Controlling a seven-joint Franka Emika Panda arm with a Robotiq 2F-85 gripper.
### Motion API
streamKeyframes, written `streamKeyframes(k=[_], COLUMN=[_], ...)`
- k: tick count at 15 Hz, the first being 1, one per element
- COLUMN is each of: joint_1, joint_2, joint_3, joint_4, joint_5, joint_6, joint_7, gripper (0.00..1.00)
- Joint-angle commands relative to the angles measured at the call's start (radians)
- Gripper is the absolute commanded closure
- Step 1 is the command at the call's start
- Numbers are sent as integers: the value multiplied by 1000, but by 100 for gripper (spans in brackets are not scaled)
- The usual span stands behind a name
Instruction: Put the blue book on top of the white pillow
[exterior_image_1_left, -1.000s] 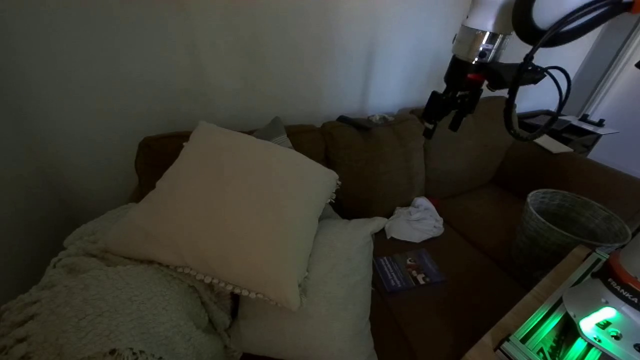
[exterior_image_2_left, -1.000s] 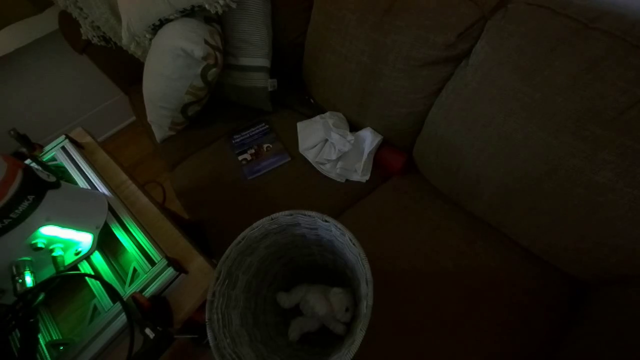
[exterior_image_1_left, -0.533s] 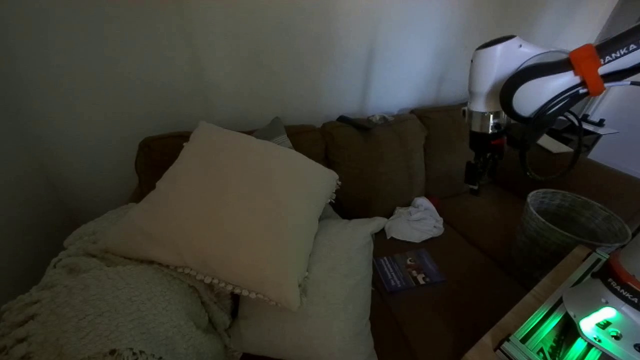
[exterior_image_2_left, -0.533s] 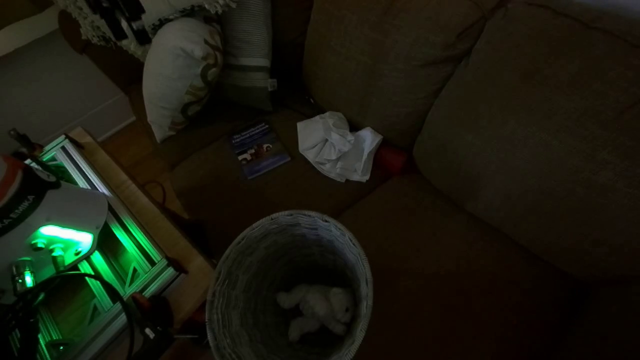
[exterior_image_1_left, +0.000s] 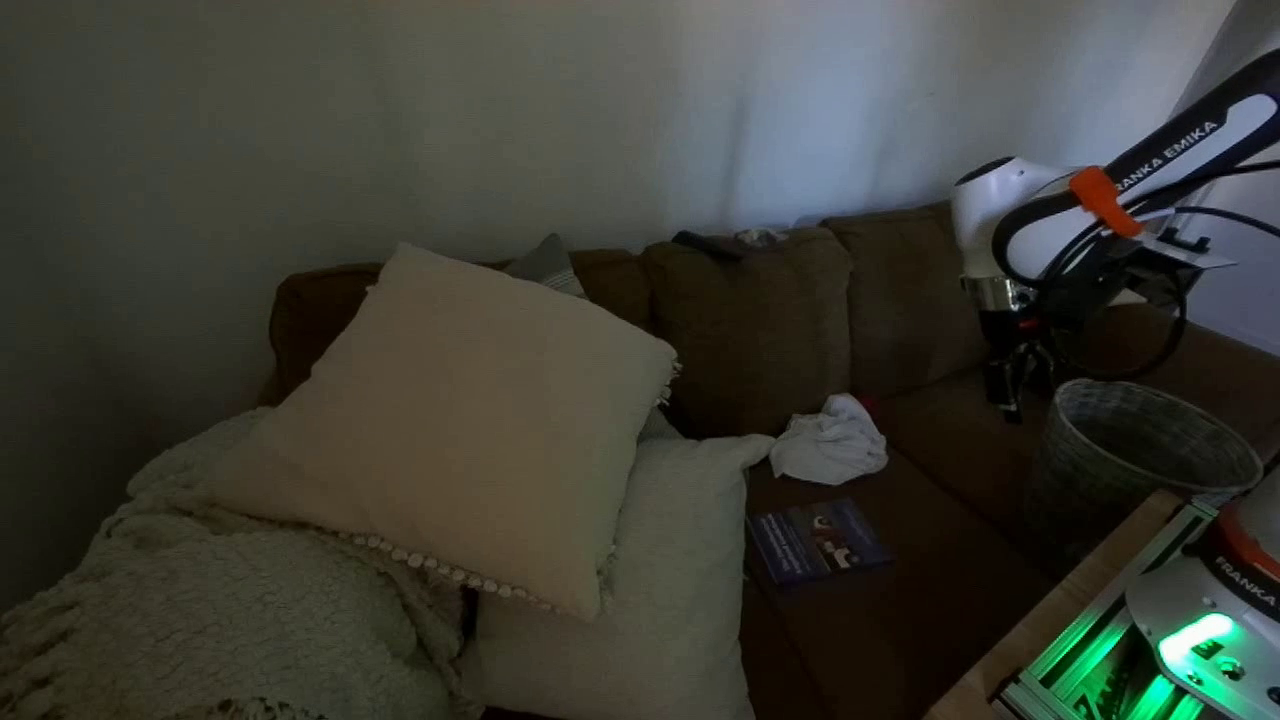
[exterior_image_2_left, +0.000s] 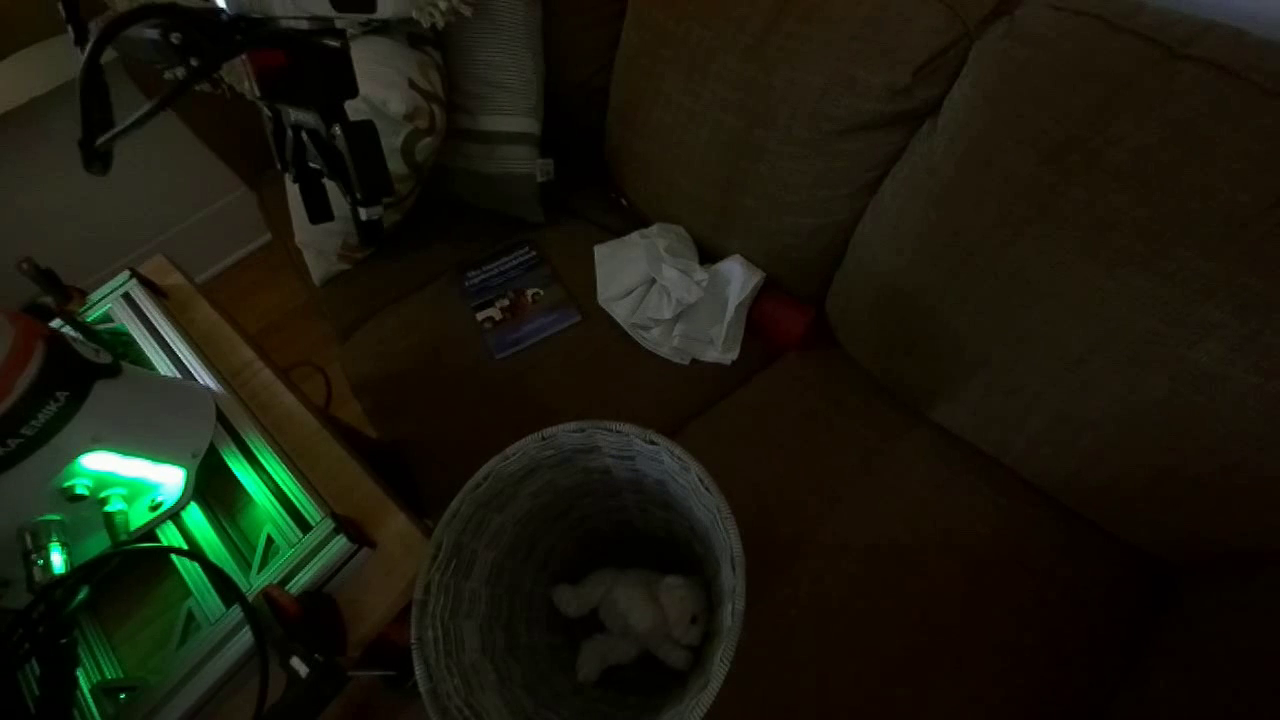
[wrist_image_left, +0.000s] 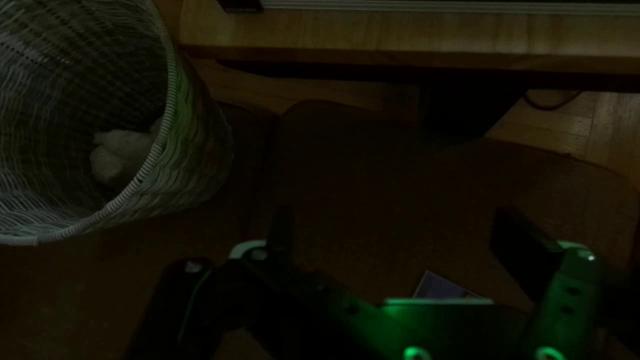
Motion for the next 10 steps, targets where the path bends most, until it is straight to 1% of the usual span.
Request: streamKeyframes(k=[1,3,4,5,8,10], joint_1=[16,18,45,61,108,132], joint_2=[6,7,2,31,244,354], joint_3=[-11,-9,21,37,69,71], joint_4=[7,11,-16,-19,16,42], joint_5=[-1,-1,-48,-82,-123,-176], joint_6=[-3,-3,25,60,295,400], joint_7=[1,1,4,1,0,-27], gripper=[0,0,0,0,0,0])
